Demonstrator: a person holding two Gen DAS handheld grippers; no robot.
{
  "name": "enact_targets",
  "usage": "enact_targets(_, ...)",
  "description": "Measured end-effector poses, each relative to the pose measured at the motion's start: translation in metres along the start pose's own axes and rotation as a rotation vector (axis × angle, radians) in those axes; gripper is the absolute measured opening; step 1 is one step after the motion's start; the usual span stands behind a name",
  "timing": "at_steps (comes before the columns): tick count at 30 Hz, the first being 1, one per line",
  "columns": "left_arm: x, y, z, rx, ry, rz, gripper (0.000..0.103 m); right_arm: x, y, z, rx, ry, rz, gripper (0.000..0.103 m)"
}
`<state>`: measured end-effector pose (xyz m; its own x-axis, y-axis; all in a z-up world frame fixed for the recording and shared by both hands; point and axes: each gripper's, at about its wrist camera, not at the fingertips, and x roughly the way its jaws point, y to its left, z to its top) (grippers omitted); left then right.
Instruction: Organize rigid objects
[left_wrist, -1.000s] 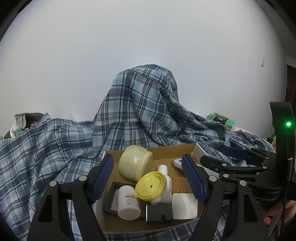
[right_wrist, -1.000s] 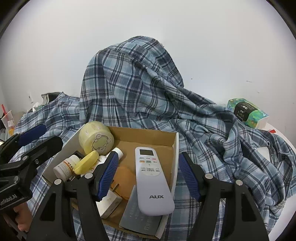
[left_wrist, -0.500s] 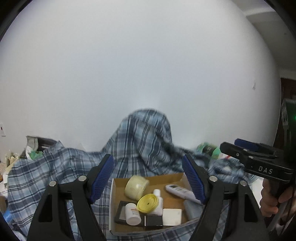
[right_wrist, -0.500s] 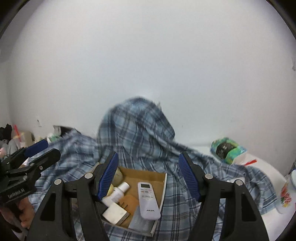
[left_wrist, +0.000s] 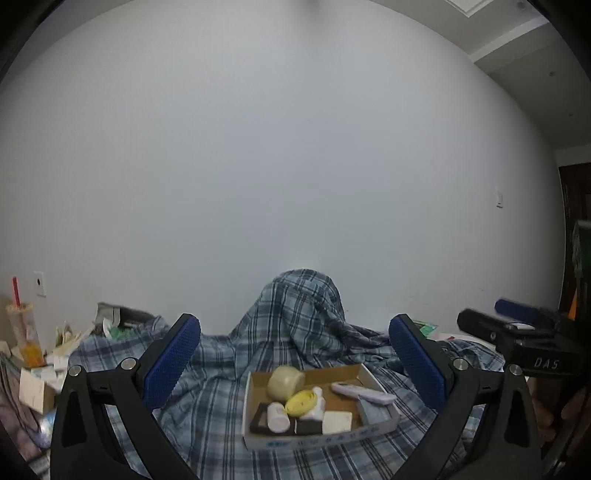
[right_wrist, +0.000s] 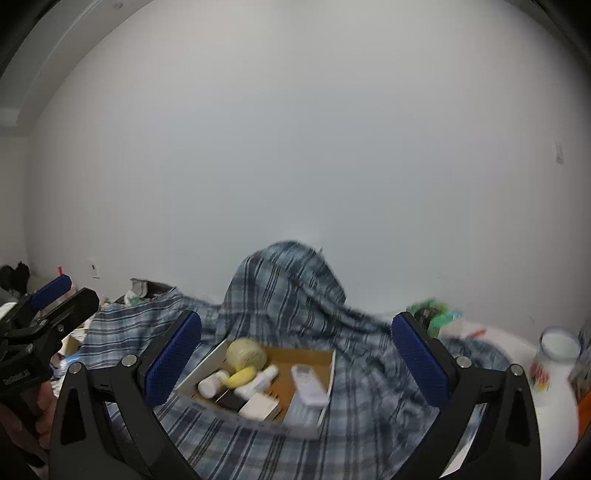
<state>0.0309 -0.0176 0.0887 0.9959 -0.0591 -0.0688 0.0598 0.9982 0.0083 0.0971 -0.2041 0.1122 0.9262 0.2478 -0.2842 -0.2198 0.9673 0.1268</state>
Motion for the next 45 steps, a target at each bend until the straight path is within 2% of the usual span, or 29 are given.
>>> enact_targets(3, -0.007, -0.001, -0.017, 0.004, 0.005, 0.016, 0.103, -0.007, 0.000, -0.017, -0.011, 0.014, -0.016, 0.103)
enact_targets(7, -0.007, -0.004, -0.042, 0.017, 0.053, 0.015, 0.103, -0.009, -0.002, -0.039, -0.051, -0.020, -0.068, 0.103)
enact_targets(16, -0.002, -0.013, -0.076, 0.069, 0.036, 0.062, 0.103, -0.021, 0.003, -0.072, -0.151, -0.135, -0.135, 0.103)
enact_targets(23, 0.004, -0.012, -0.080, 0.069, 0.067, 0.066, 0.103, -0.023, -0.001, -0.078, -0.144, -0.141, -0.122, 0.103)
enact_targets(29, 0.004, -0.013, -0.080, 0.079, 0.065, 0.067, 0.103, -0.025, -0.007, -0.078, -0.107, -0.140, -0.136, 0.103)
enact_targets(45, 0.001, -0.012, -0.079, 0.063, 0.058, 0.076, 0.103, -0.021, -0.007, -0.079, -0.112, -0.126, -0.144, 0.103)
